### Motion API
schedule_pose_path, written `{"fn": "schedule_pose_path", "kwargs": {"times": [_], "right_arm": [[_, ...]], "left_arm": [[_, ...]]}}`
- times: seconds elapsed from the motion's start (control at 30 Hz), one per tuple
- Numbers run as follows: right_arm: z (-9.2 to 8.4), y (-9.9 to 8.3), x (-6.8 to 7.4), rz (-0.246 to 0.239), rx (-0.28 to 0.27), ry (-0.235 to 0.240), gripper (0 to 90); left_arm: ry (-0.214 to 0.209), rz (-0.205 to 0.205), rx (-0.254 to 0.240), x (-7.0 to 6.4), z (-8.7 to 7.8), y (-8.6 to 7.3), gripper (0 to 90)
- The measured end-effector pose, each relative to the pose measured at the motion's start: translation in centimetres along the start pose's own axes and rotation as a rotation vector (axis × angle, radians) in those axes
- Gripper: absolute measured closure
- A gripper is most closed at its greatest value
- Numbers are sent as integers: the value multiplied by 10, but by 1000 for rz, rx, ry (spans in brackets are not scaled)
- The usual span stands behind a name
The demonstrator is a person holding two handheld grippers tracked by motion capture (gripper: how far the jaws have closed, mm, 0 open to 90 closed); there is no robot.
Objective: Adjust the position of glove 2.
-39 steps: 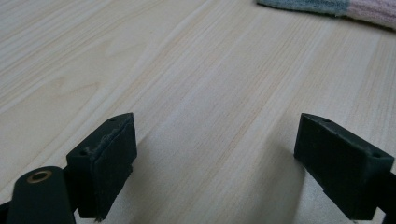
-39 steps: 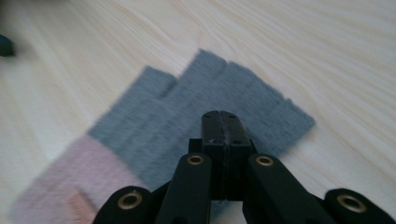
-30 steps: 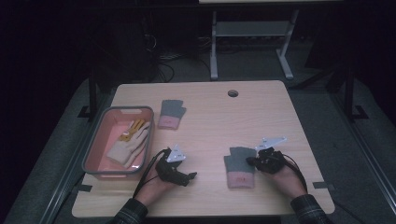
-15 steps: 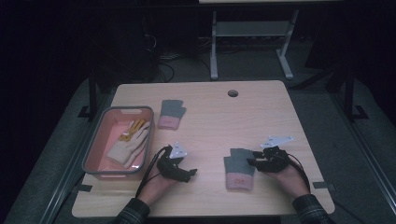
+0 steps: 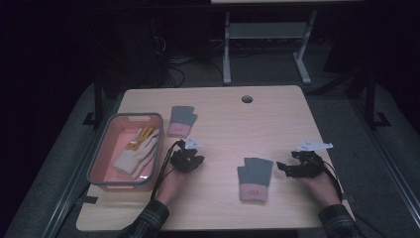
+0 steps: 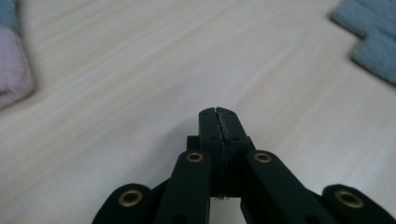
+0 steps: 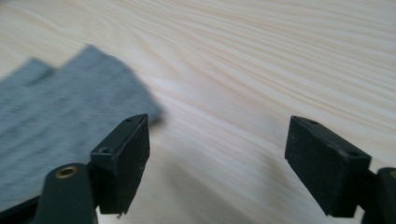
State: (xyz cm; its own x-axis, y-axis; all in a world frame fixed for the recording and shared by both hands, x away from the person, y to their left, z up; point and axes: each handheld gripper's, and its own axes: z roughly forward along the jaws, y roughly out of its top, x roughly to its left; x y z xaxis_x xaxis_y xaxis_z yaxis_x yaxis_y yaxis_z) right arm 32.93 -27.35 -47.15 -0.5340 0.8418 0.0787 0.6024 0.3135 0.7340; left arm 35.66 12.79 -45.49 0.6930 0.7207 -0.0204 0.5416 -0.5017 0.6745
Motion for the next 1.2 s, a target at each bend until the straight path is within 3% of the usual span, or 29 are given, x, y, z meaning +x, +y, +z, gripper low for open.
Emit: {"fn": "schedule_pose_path", "kwargs": {"times": [0.23, 0.43, 0.63, 0.87, 1.0, 1.07, 1.2], "right_arm": [[4, -4, -8, 10, 10, -63, 181], [7, -8, -11, 10, 12, -83, 160], [7, -7, -11, 14, 18, -82, 153], [8, -7, -11, 14, 17, -81, 146], [8, -7, -11, 12, 19, -80, 146], [8, -7, -11, 12, 19, -80, 146], [8, -7, -11, 12, 19, -80, 146]], "left_arm": [[51, -26, -7, 16, 13, 24, 896], [110, -55, -18, 34, 19, 42, 895], [212, -98, -29, 59, 24, 58, 895], [284, -183, -20, 87, 40, 60, 895], [310, -225, -25, 96, 47, 57, 895], [333, -222, -19, 98, 50, 55, 895], [323, -227, 1, 96, 52, 56, 896]]}}
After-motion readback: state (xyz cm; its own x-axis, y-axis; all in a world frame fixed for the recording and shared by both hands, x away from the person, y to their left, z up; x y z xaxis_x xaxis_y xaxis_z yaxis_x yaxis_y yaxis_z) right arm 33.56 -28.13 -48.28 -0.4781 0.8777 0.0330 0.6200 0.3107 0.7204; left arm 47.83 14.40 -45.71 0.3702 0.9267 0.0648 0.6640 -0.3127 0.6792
